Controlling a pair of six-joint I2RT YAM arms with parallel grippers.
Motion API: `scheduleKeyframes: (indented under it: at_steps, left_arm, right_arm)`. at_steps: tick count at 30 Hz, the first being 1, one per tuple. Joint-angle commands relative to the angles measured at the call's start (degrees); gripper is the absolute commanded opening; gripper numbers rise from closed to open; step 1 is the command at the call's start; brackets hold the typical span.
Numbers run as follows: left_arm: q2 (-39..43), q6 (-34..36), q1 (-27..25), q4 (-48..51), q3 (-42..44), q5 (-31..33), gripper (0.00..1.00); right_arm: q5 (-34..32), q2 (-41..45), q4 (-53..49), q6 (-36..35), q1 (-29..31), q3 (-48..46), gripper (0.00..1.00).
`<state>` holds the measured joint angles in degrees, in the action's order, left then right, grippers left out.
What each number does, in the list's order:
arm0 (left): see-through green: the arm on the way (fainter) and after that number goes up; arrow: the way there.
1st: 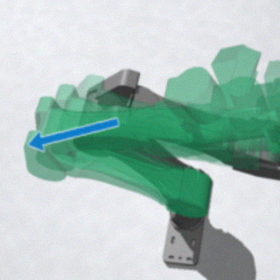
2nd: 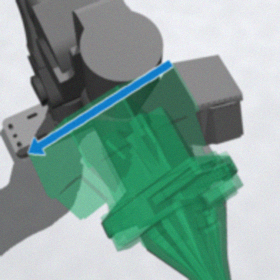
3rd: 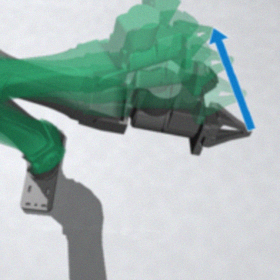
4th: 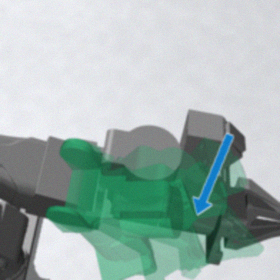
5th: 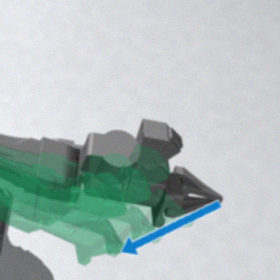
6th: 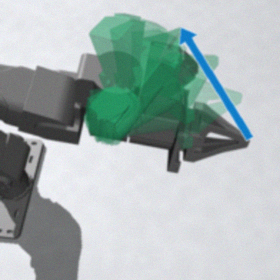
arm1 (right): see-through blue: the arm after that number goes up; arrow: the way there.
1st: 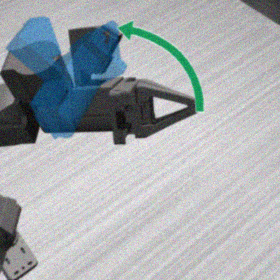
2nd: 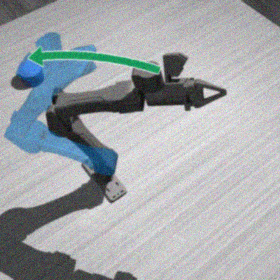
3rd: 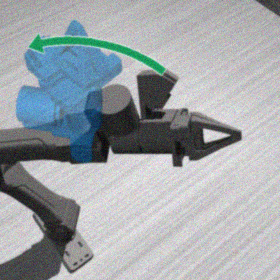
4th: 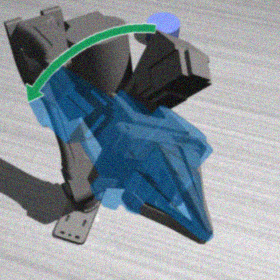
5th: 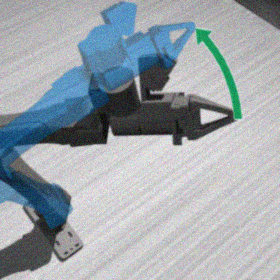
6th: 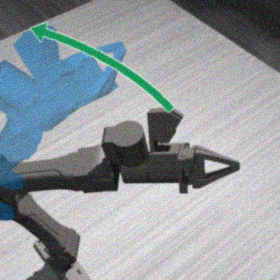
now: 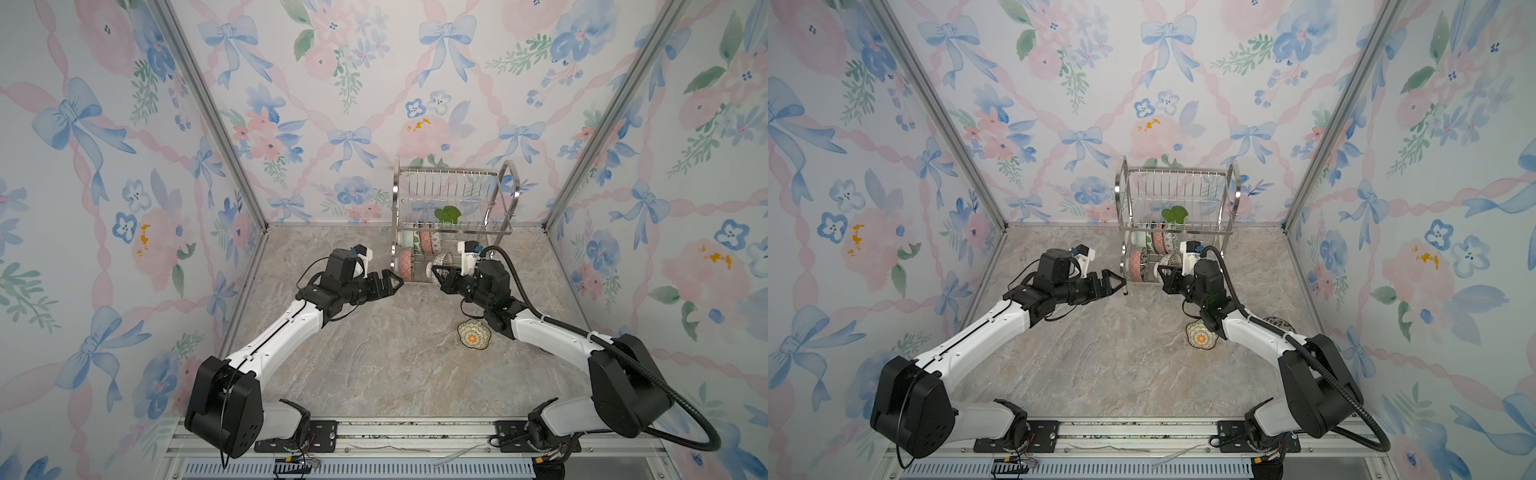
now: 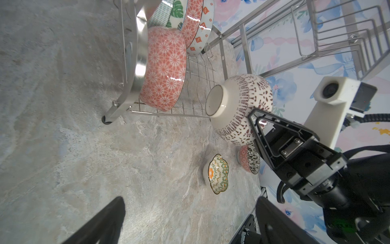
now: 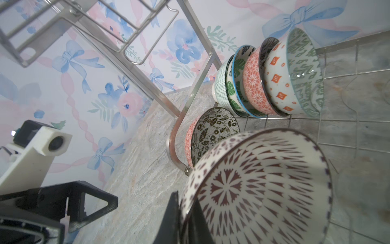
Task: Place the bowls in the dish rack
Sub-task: 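Carry the maroon-starburst bowl into the rack slot with the right gripper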
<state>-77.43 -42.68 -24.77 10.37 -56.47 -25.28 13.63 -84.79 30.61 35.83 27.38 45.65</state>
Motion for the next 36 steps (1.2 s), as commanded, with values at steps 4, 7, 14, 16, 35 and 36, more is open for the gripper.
scheduleKeyframes:
  at_steps: [4, 7, 14, 16, 35, 36]
  left_arm:
    - [-2.0, 1.5, -0.5, -0.4, -3.0, 0.6, 0.98]
    - [-3.0, 1.6, -0.6, -0.4, -4.1, -0.3, 0.98]
    - [-4.6, 2.1, -0.7, -0.4, -5.2, -0.8, 0.98]
    - [-5.0, 2.2, -0.7, -0.3, -5.5, -1.0, 0.98]
    - [-7.1, 3.5, -0.7, 1.0, -7.4, -0.2, 0.98]
    - [-7.3, 3.4, -0.7, 1.0, -7.5, -0.2, 0.98]
  right_arm:
    - [4.2, -6.1, 15.0, 5.5, -1.1, 3.6, 0.0]
    - [5.5, -9.3, 20.6, 8.7, -2.1, 4.1, 0.0]
    - [7.4, -15.2, 25.5, 11.1, -2.7, 7.1, 0.0]
    - [7.7, -16.8, 26.1, 11.6, -2.9, 8.1, 0.0]
    - [10.0, -30.1, 39.7, 22.5, -3.2, 12.5, 0.0]
    - [10.1, -30.5, 40.1, 22.9, -3.1, 12.5, 0.0]
